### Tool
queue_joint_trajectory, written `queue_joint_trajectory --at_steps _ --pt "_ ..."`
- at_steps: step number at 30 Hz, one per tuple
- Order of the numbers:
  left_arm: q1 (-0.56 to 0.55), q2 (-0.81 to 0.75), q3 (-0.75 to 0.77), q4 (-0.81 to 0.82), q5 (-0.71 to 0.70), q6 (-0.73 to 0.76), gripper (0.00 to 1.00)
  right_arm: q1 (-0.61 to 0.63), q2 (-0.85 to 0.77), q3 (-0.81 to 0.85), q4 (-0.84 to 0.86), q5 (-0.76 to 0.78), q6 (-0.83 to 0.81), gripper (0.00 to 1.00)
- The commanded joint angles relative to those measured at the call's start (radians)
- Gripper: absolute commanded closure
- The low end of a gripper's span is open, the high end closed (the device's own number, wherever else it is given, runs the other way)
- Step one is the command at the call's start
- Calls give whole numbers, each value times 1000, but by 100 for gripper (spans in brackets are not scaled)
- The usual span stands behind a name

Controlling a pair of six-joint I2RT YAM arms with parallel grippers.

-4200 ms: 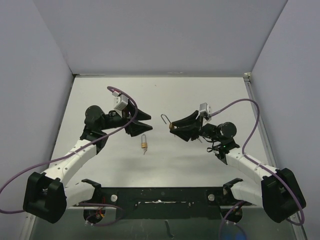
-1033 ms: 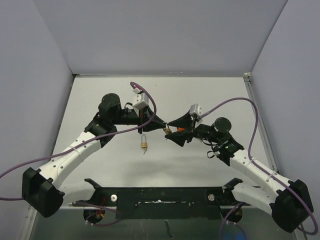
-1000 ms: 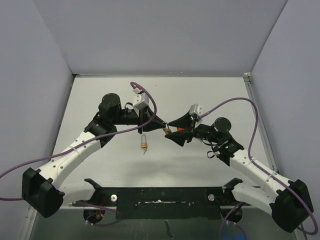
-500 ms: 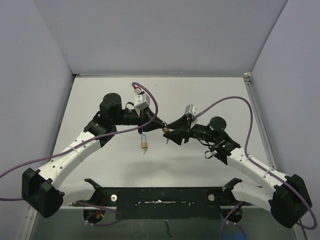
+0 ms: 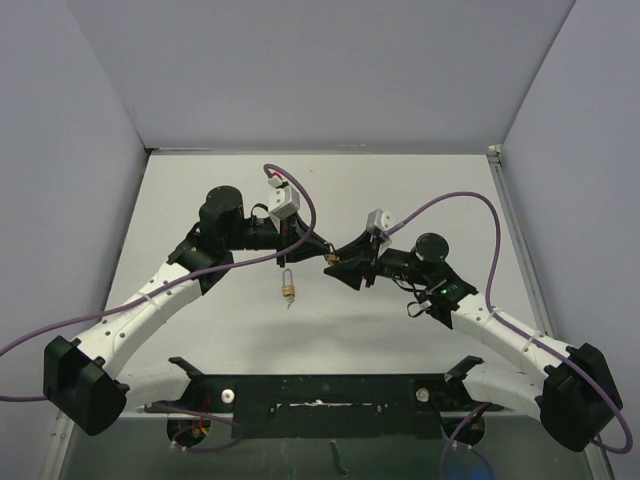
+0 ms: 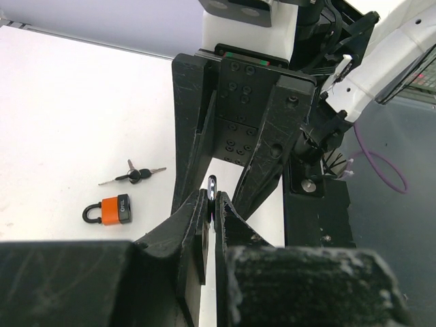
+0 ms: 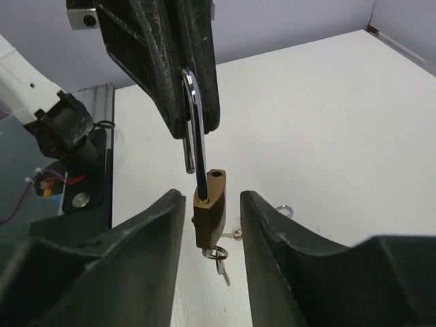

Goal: Lock with the key
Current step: Lock the lock.

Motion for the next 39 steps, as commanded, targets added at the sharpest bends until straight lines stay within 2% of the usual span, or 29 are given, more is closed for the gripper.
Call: queue_joint_trajectory --at_steps 1,4,6,9,12,14,18,27,29,33,39 --pt "-5 -38 28 52 -5 8 100 8 5 47 75 9 1 56" --pt "-5 -37 27 52 -8 8 100 8 0 46 73 11 1 57" --pt "-6 -36 26 52 -10 8 100 9 -4 47 72 13 0 62" --pt "-6 -35 22 54 -13 7 100 9 -10 47 68 14 1 75" --pt "-6 -33 19 58 -16 3 100 12 -12 48 64 16 1 79" --pt "-4 -31 17 59 -17 2 100 14 -13 48 65 17 1 78" --pt "-5 -29 17 59 -16 2 100 16 -17 52 63 18 -1 67" --pt "-4 -28 13 53 -19 5 100 19 -26 52 58 21 0 66" --pt "-4 -26 13 53 -18 5 100 20 -27 55 55 21 1 71" --pt "-4 -24 12 55 -19 4 100 21 -22 57 50 21 1 100" --pt "-4 -21 5 40 -19 21 100 22 -27 54 89 -38 12 100"
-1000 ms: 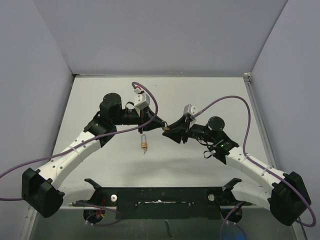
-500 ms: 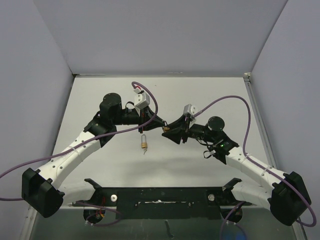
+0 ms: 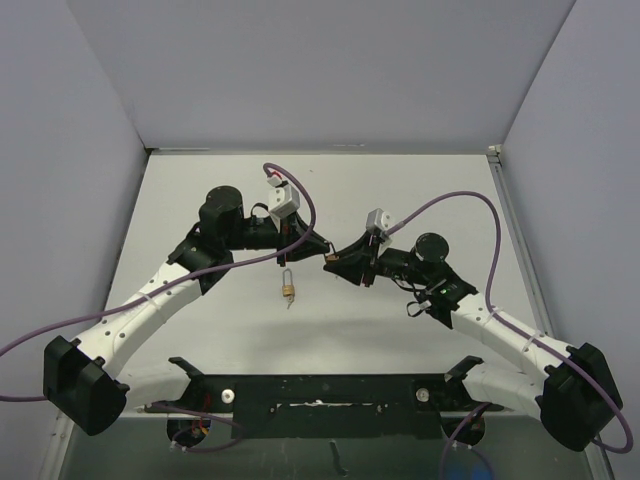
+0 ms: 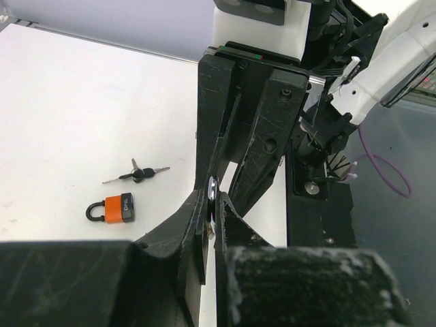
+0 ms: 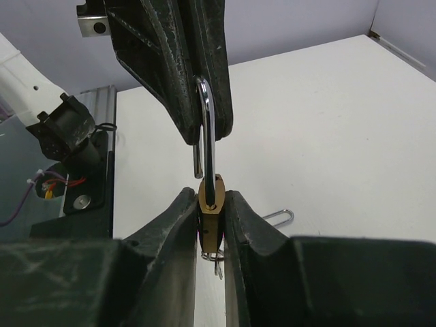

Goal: Lock with the key
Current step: Lock the lock.

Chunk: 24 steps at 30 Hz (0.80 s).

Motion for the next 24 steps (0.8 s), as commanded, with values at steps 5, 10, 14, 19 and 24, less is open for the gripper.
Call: queue_joint_trajectory --at_steps 5,10,14,19,24 --pt "-2 -44 -24 84 56 24 100 -17 -14 49 161 -168 44 100" --pt "-2 -81 -48 82 64 42 100 -76 10 21 379 -304 204 100" --pt "-3 -87 -62 112 79 19 100 -84 14 28 400 -316 232 100" --pt "-2 -83 -65 120 75 3 100 -84 10 32 437 -349 256 100" --pt "-2 -72 -66 131 76 -38 100 -81 -38 22 366 -265 190 100"
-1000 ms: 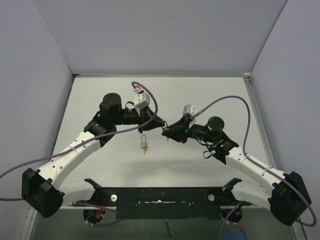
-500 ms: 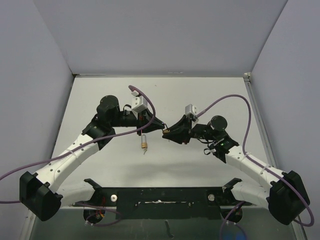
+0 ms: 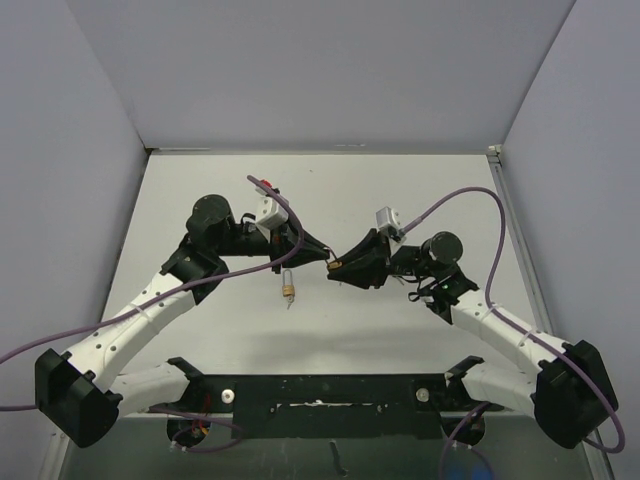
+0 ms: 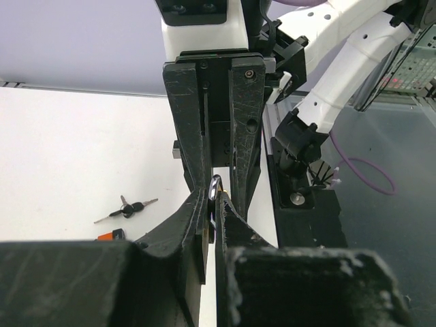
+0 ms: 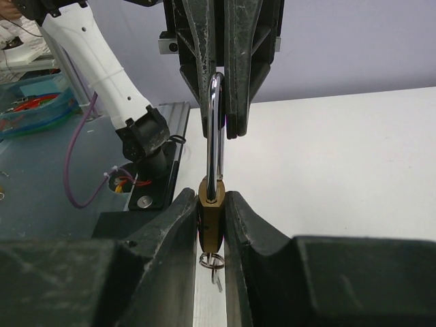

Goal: Lock with the key
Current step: Lock the lock.

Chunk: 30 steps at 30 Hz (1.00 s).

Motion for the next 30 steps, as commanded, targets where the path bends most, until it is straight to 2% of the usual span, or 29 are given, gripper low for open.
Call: queue_joint_trajectory --at_steps 1,5,17,30 --pt "8 1 -15 2 -8 -31 100 -3 -79 22 72 69 -50 100" --pt "9 6 -24 34 -2 -75 100 8 -107 24 1 115 -113 100" --pt "8 13 -22 66 41 -128 100 24 -112 22 -25 151 -144 100" --pt "-2 25 -18 -6 53 -124 100 29 -122 36 -23 180 -171 100"
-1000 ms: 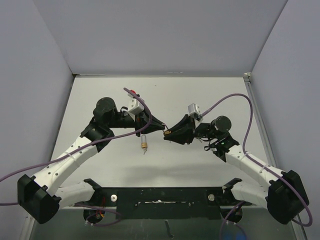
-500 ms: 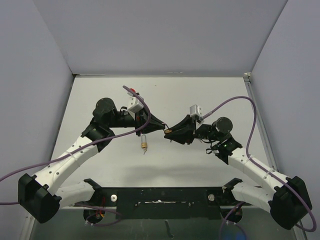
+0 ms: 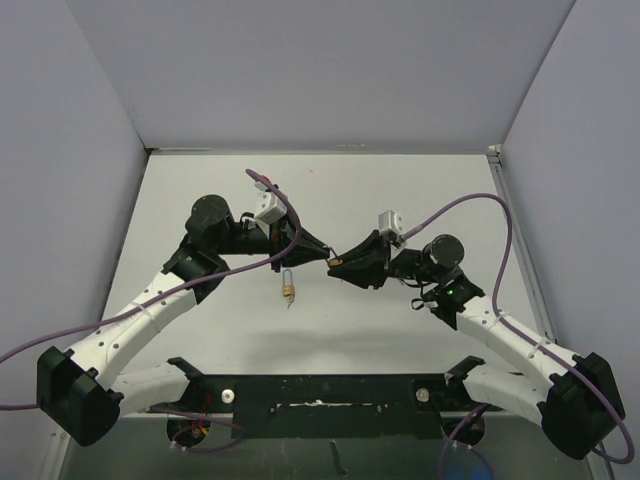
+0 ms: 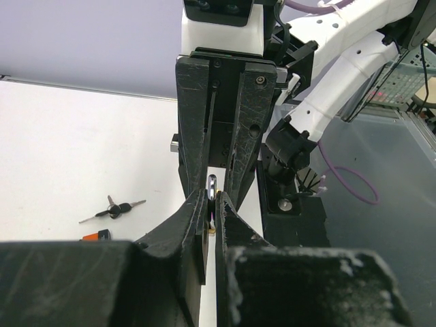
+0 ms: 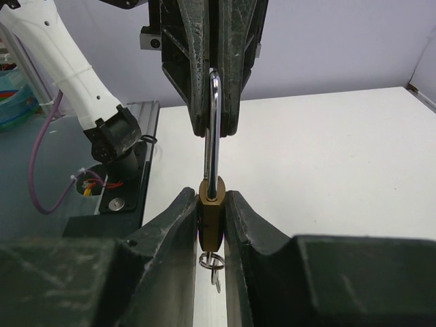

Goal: Lock with the key
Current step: Lock the lock.

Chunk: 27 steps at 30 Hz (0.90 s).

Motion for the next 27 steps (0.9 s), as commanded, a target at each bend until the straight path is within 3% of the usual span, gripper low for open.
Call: queue_joint_trajectory --at_steps 1,18,27 --pt "-7 15 -8 -76 37 -6 100 1 -45 42 115 56 -31 100" --pt "-33 31 -11 -87 38 8 100 4 -5 96 415 -101 132 100" --pt "-58 28 -14 -116 28 28 100 3 -8 129 382 -24 74 100"
